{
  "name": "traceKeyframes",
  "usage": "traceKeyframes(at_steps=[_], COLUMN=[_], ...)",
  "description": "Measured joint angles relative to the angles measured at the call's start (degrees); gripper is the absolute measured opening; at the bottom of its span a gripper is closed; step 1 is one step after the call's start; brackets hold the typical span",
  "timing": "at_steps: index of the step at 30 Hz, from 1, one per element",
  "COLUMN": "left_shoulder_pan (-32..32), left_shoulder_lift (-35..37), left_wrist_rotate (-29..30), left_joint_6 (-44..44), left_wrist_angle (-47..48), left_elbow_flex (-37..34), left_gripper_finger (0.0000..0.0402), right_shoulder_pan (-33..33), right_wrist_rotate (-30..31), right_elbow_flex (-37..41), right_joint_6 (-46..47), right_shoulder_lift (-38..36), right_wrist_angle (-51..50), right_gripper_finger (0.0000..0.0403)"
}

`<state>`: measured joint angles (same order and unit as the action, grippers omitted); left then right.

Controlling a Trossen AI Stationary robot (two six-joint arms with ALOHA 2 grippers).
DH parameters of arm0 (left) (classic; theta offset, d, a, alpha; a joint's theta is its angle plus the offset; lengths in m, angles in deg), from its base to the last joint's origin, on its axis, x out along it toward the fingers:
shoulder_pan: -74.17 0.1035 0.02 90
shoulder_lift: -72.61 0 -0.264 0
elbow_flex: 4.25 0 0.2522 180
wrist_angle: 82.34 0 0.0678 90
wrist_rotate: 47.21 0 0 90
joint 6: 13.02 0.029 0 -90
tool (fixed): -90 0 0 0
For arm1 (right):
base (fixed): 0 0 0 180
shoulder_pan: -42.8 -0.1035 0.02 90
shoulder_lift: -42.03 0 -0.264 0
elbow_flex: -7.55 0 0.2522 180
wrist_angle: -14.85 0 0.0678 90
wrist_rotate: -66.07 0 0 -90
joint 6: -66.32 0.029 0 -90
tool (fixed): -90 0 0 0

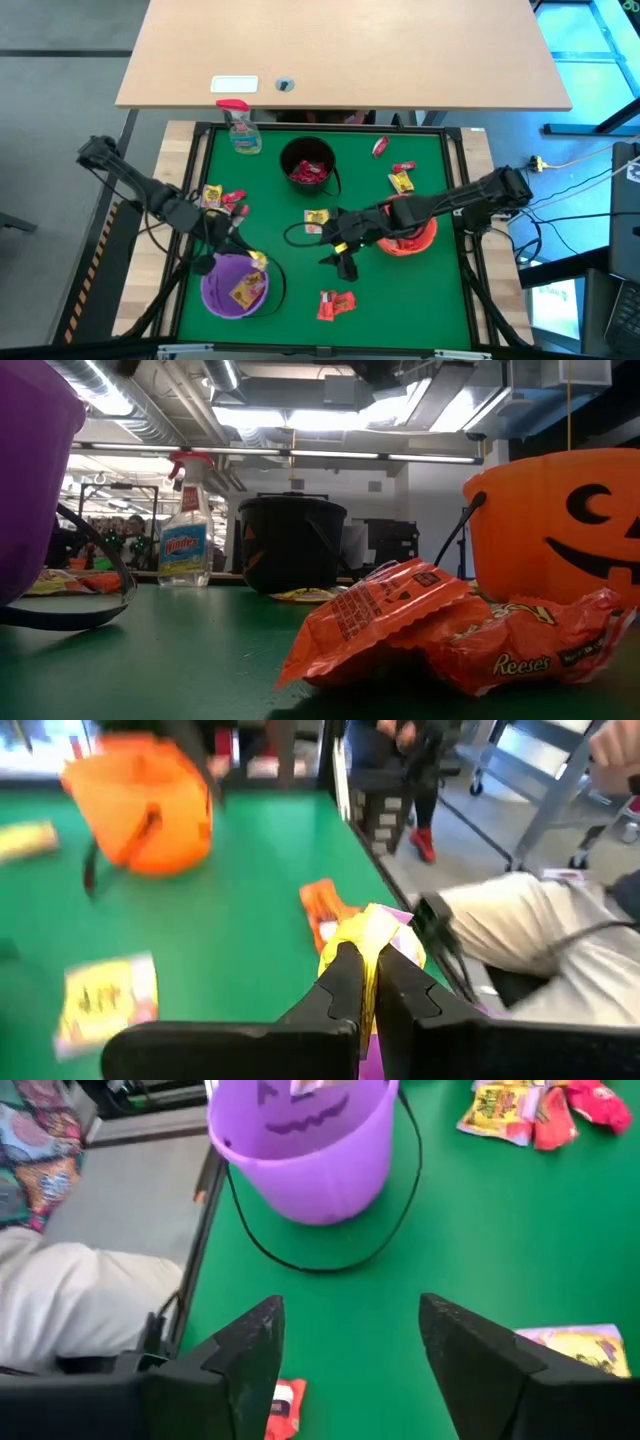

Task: Sort candy
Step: Put the yellow candy into the violet bucket

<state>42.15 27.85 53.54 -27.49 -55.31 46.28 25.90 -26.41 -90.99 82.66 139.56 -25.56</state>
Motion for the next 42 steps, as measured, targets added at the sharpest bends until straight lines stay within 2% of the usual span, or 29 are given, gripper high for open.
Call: traceKeyframes(at_steps=[7,19,34,42], left_shoulder_pan=[-1.5,-4.5,-5.9,-5.9], left_shoulder_lift=[1.0,0.9,0.9,0.9], left_wrist_rotate=[-3.1,-10.5,-8.8,-11.0], left_joint_6=[-13.6,-22.5,-24.0,-24.0], left_wrist_angle=[9.5,14.7,17.8,17.8], left_elbow_flex=[0.0,0.0,0.0,0.0], left_gripper_finger=[0.0000,0.0000,0.0000,0.0000], right_shoulder_pan=[-2.9,-3.3,-3.3,-3.3], right_wrist_rotate=[4.9,6.2,7.5,7.6], right_elbow_flex=[0.0,0.0,0.1,0.1], right_joint_6=[-0.1,-0.1,-0.2,-0.1], right_shoulder_lift=[0.0,0.0,0.1,0.1], right_wrist_angle=[-0.8,-0.6,-0.4,-0.4], right_gripper_finger=[0.0225,0.0225,0.0225,0.0225])
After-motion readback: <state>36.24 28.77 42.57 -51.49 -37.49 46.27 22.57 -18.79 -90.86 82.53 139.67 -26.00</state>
